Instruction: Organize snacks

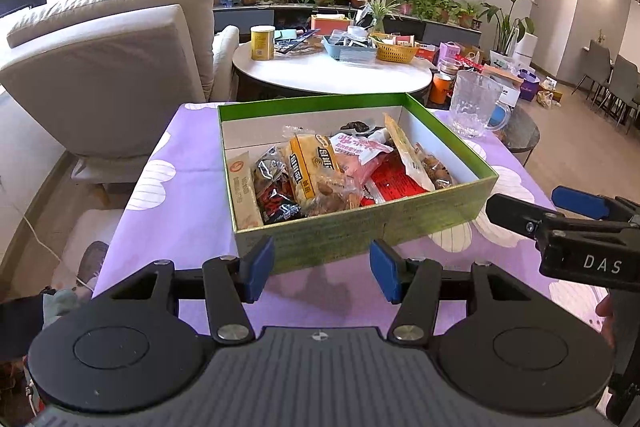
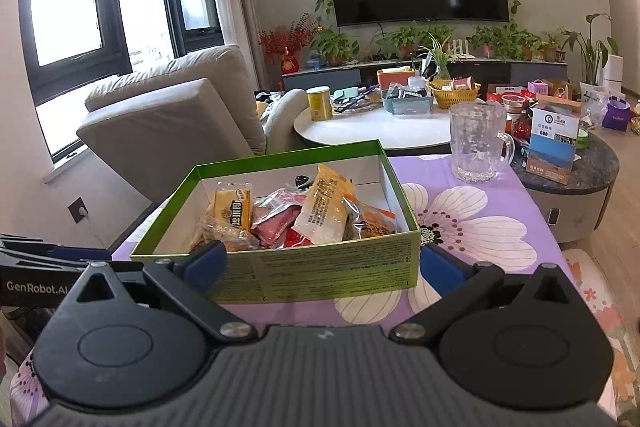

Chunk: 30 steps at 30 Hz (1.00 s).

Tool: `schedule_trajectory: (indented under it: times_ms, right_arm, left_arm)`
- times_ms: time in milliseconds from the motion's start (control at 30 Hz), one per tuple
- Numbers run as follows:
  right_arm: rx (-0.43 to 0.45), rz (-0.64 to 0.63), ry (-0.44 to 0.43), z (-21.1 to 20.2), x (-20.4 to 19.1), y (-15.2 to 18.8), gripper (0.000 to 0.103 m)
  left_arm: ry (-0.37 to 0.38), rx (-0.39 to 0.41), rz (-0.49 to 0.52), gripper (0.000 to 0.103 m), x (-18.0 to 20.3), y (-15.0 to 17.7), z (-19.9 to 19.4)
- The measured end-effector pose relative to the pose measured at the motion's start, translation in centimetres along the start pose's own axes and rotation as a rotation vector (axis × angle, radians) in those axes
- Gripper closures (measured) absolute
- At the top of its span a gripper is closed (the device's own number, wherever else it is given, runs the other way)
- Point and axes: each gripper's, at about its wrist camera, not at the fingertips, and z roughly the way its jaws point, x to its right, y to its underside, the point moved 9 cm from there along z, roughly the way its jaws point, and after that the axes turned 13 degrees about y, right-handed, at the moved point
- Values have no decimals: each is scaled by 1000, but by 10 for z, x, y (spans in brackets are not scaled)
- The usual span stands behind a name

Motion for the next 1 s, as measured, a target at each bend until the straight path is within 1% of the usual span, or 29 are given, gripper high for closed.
schedule_trajectory:
  times_ms: [367,433,500,800,1000]
  right_arm:
    - [9,18,-6,-8,-2,0,0]
    - [11,17,-8,-9,-4,0,0]
    - [11,16,-10,-9,-4,1,0]
    - [0,29,-8,-8,-1,3,0]
    - [-7,35,-12,-7,0,4,0]
  left_arm:
    - [-6,-8,3,52,2,10,-6]
    - [-6,-12,4,45,3,10,-5]
    - [-6,-15,6,43,4,12,-4]
    - [14,-27,32,43,12,18,-2]
    - [7,-30,24,43,11,18,-2]
